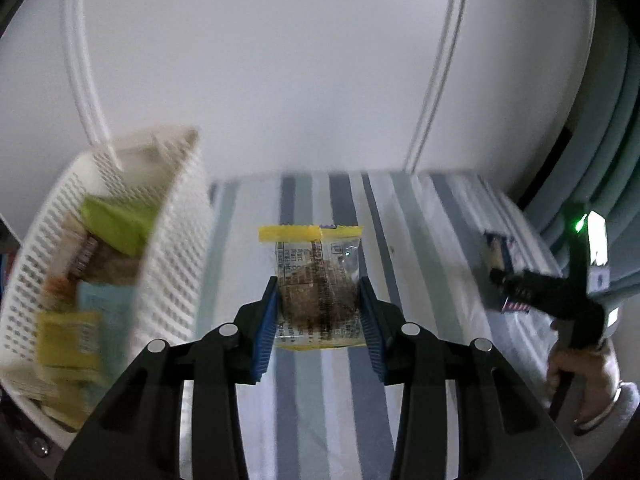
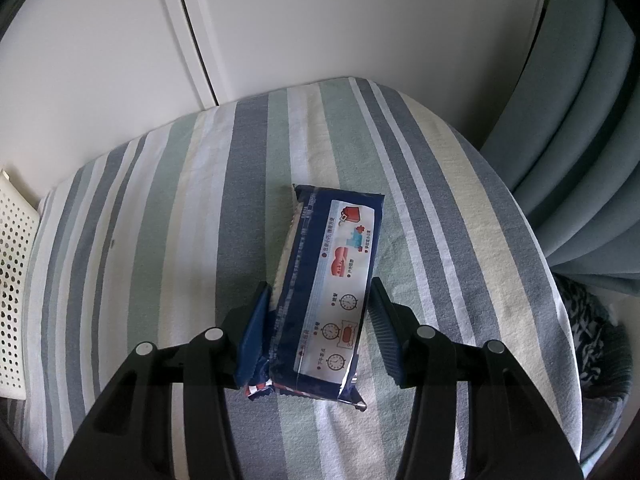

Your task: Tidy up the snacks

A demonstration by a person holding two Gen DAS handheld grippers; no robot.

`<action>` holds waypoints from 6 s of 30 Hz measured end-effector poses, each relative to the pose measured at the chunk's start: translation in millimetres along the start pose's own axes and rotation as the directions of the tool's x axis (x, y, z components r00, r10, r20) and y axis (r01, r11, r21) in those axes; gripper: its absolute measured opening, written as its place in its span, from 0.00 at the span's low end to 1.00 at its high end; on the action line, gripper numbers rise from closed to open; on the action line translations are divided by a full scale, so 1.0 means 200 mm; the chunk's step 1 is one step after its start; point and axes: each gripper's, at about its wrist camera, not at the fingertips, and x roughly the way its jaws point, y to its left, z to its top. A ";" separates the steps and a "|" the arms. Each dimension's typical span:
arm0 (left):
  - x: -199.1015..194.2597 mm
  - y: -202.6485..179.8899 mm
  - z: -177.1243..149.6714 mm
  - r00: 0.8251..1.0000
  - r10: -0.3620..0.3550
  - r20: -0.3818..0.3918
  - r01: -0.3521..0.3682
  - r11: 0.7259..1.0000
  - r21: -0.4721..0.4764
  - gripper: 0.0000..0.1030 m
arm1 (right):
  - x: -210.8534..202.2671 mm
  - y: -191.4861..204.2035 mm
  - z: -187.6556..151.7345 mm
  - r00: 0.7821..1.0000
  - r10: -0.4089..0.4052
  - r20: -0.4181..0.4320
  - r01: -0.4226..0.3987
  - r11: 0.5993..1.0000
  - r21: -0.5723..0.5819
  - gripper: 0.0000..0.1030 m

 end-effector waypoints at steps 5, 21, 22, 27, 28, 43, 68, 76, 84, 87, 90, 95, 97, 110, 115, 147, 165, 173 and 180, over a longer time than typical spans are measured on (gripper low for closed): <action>-0.15 0.16 0.07 0.997 0.050 0.066 -0.046 0.997 -0.059 0.38 | 0.00 0.00 0.00 1.000 -0.001 0.000 0.001 1.000 -0.001 0.48; -0.22 0.67 0.04 0.974 0.207 0.091 -0.170 0.937 -0.306 0.85 | 0.00 0.01 0.00 1.000 -0.008 -0.001 0.008 1.000 -0.005 0.48; -0.23 0.68 0.03 0.970 0.221 0.103 -0.179 0.932 -0.315 0.85 | 0.00 0.01 0.00 1.000 -0.009 -0.001 0.009 1.000 -0.006 0.48; -0.31 0.79 -0.03 0.947 0.296 0.127 -0.231 0.900 -0.370 0.85 | 0.00 0.01 0.00 1.000 -0.014 -0.001 0.014 1.000 -0.009 0.48; -0.33 0.80 -0.06 0.943 0.307 0.130 -0.237 0.892 -0.385 0.85 | 0.00 0.01 0.01 1.000 -0.016 -0.001 0.016 1.000 -0.010 0.48; -0.47 0.94 -0.28 0.864 0.471 0.177 -0.355 0.820 -0.450 0.93 | -0.01 -0.04 0.02 1.000 0.022 -0.011 -0.022 1.000 0.007 0.45; -0.53 1.12 -0.36 0.858 0.491 0.150 -0.349 0.771 -0.532 0.95 | -0.53 0.44 0.03 0.902 0.432 0.028 -0.427 0.898 -0.105 0.43; -0.54 1.16 -0.37 0.848 0.513 0.135 -0.366 0.751 -0.550 0.95 | -0.70 0.90 0.04 0.815 0.578 -0.033 -0.569 0.789 -0.230 0.43; -0.56 1.17 -0.38 0.837 0.530 0.136 -0.378 0.739 -0.558 0.95 | -0.67 1.27 -0.07 0.823 0.557 -0.109 -0.560 0.766 -0.314 0.43; -0.56 1.18 -0.39 0.841 0.524 0.136 -0.371 0.741 -0.560 0.95 | -0.63 1.43 -0.09 0.841 0.527 -0.123 -0.535 0.777 -0.333 0.44; -0.57 1.19 -0.39 0.841 0.525 0.130 -0.372 0.736 -0.566 0.95 | -0.60 1.49 -0.12 0.842 0.521 -0.141 -0.536 0.777 -0.329 0.44; -0.57 1.21 -0.39 0.842 0.525 0.127 -0.369 0.730 -0.575 0.95 | -0.63 1.44 -0.13 0.840 0.527 -0.131 -0.537 0.772 -0.339 0.47; -0.57 1.20 -0.39 0.838 0.530 0.128 -0.374 0.729 -0.573 0.95 | -0.66 1.45 -0.14 0.843 0.527 -0.107 -0.528 0.776 -0.345 0.59; -0.58 1.07 -0.33 0.783 0.603 0.154 -0.480 0.742 -0.468 0.97 | -0.87 1.29 -0.34 0.914 0.385 0.124 -0.264 0.800 -0.539 0.95; -0.60 1.01 -0.30 0.765 0.620 0.174 -0.507 0.747 -0.429 0.97 | -0.94 1.22 -0.42 0.921 0.349 0.175 -0.194 0.799 -0.570 0.95; -0.68 0.90 -0.27 0.694 0.667 0.273 -0.559 0.737 -0.379 0.98 | -1.13 1.22 -0.58 0.879 0.302 0.370 -0.035 0.813 -0.581 0.95; -0.65 0.93 -0.27 0.629 0.738 0.242 -0.657 0.672 -0.343 0.98 | -1.12 1.35 -0.66 0.885 0.291 0.365 0.015 0.764 -0.645 0.95; -0.65 0.95 -0.28 0.630 0.740 0.236 -0.657 0.670 -0.347 0.98 | -1.12 1.37 -0.67 0.884 0.284 0.373 0.030 0.760 -0.650 0.95; -0.65 0.95 -0.28 0.625 0.742 0.242 -0.661 0.669 -0.339 0.98 | -1.12 1.37 -0.67 0.883 0.282 0.376 0.033 0.760 -0.649 0.95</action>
